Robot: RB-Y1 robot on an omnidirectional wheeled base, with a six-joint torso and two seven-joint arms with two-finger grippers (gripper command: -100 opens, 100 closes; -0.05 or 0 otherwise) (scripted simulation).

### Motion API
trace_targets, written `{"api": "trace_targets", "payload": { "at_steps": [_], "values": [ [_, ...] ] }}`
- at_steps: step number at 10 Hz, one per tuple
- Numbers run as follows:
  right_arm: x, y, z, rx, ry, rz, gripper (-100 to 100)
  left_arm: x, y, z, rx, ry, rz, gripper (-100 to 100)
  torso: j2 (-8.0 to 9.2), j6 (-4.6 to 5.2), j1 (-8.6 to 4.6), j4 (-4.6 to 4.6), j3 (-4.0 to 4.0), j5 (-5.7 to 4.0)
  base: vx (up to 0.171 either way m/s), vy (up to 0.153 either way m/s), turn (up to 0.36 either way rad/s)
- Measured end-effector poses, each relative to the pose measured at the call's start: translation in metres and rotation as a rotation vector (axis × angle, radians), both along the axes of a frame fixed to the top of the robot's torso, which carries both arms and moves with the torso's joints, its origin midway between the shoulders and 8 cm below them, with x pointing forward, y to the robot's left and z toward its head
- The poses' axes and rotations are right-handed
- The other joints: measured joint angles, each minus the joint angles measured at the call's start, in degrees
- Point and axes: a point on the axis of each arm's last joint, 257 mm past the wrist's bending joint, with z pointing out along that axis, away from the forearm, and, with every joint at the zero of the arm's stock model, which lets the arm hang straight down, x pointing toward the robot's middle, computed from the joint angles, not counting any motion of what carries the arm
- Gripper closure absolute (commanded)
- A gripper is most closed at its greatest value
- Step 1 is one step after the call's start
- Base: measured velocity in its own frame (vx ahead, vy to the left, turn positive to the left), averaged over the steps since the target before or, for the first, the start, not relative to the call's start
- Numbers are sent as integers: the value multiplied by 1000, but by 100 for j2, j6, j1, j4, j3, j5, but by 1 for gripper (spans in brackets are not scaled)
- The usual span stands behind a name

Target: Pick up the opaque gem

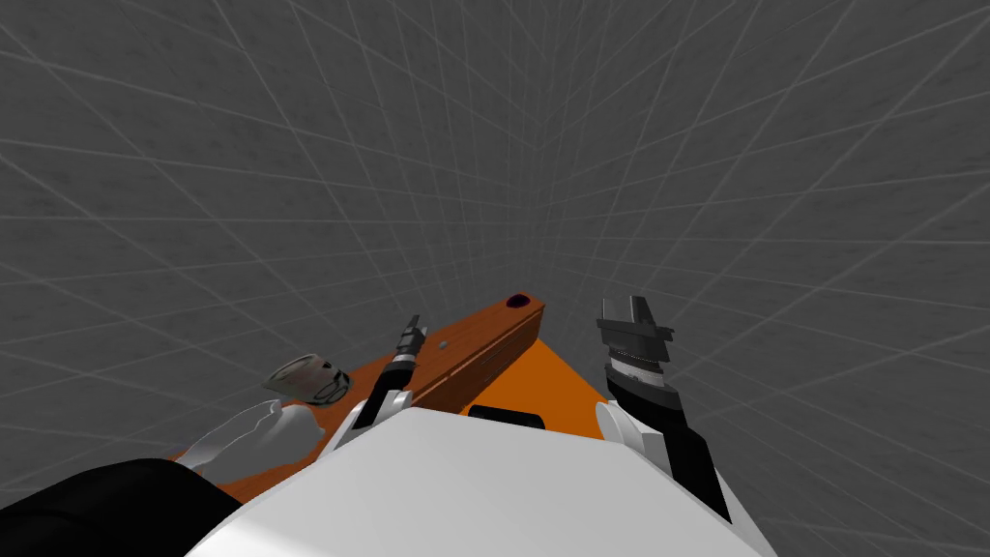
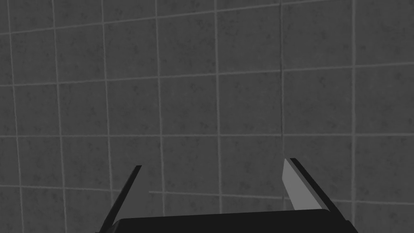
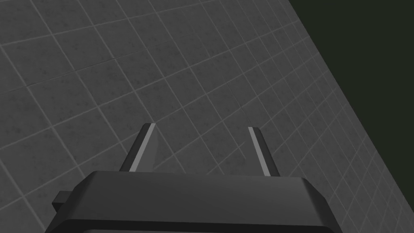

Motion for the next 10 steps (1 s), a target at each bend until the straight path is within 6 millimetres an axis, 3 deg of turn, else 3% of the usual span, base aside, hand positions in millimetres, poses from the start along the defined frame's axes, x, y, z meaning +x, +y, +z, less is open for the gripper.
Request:
{"api": "trace_targets", "payload": {
  "at_steps": [7, 10],
  "values": [
    [0, 0, 0, 0, 0, 0, 0, -32, 66, -88, -9, 223, 130, -100, -5, -1, 7, -1, -3, 1, 16, -32, -143],
    [0, 0, 0, 0, 0, 0, 0, -61, 100, -131, -28, 331, 202, -100, -9, -1, 5, -2, -5, 0, 34, -36, -182]
  ]
}}
